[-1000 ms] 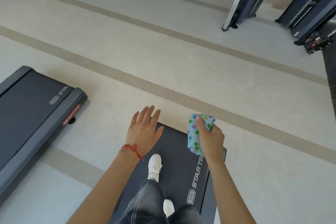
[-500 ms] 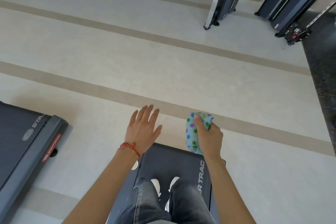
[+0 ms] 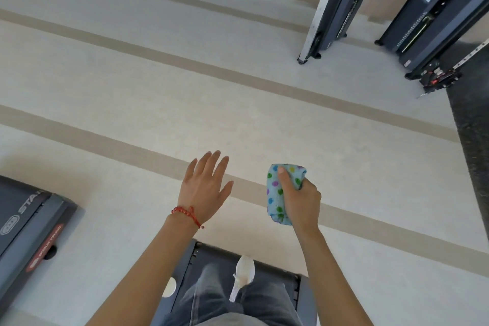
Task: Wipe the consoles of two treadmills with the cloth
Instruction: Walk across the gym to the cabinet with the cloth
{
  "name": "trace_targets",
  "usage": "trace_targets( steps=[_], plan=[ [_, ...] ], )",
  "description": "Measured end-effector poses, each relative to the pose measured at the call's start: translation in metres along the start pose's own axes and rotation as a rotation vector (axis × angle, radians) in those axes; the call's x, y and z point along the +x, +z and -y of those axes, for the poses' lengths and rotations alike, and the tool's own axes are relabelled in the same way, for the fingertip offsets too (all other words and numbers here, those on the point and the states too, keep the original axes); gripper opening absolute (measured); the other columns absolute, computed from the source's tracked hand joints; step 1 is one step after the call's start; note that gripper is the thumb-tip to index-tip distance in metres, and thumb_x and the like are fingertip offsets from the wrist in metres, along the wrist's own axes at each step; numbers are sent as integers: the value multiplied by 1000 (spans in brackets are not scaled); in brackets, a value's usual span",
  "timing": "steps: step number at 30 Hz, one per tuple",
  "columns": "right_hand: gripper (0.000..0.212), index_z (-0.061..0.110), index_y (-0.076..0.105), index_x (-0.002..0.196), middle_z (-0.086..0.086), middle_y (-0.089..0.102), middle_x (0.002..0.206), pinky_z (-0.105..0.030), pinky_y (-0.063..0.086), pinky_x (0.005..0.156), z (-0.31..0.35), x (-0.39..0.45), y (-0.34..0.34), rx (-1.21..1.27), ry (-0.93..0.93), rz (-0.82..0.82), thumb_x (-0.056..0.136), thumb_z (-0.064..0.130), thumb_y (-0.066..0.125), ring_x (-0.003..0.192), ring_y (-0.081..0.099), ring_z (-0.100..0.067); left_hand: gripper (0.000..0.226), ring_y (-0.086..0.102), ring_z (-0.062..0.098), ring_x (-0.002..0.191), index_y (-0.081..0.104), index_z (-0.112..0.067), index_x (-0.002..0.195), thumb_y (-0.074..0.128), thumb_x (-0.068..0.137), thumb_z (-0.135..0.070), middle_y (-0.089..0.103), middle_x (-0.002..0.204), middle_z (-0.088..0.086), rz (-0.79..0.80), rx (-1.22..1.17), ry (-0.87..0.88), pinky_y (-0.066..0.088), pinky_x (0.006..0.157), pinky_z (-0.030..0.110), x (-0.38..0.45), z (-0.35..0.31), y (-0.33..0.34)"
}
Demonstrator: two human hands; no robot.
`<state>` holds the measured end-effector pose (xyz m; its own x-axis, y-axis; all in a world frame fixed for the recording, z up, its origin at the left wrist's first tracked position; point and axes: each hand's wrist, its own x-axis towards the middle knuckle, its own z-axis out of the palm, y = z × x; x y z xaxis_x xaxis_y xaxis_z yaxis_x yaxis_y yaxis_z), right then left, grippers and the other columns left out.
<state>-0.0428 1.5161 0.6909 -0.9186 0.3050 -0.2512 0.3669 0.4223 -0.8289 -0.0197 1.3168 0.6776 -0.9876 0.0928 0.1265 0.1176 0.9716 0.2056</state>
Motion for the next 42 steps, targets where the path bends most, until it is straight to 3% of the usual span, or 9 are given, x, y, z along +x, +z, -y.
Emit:
trace_targets(
  steps=[6,14,23,27,36,42],
  plan=[
    [43,11,58,68,3,58,64,-26,44,58,24,65,5,17,-19,41,82,52,58,64,57,-14,55,58,37,111,61,-3,119,37,87,-41,60,122,19,-35,27,-27,47,89,53,62,-4,-1],
    [42,12,60,67,5,59,62,-21,44,54,33,149,39,40,-75,33,82,51,59,61,58,-10,55,58,37,110,61,-3,119,38,87,-41,60,122,19,-115,31,1,46,90,53,149,18,33],
    [37,16,58,64,5,60,64,-22,46,55,36,300,138,128,-108,6,81,49,61,63,58,-11,54,57,37,113,60,-2,120,39,88,-39,59,124,19,-204,56,1,45,92,53,278,99,130],
    [36,19,60,66,7,62,67,-25,50,63,58,359,184,145,-133,24,81,51,60,68,62,-11,53,55,38,114,59,-1,121,41,88,-39,58,125,20,-243,80,-37,44,94,53,330,138,146],
    [34,21,59,65,8,62,68,-25,50,65,129,450,249,131,-182,167,81,51,60,70,62,-9,53,56,38,112,59,-2,121,40,88,-39,58,123,20,-264,92,-206,44,93,53,409,195,142],
    [34,20,61,68,8,63,69,-25,50,64,178,498,314,53,-316,392,82,50,59,71,63,-9,54,57,38,111,60,-2,120,39,88,-40,59,122,20,-282,114,-429,45,92,53,441,234,150]
  ],
)
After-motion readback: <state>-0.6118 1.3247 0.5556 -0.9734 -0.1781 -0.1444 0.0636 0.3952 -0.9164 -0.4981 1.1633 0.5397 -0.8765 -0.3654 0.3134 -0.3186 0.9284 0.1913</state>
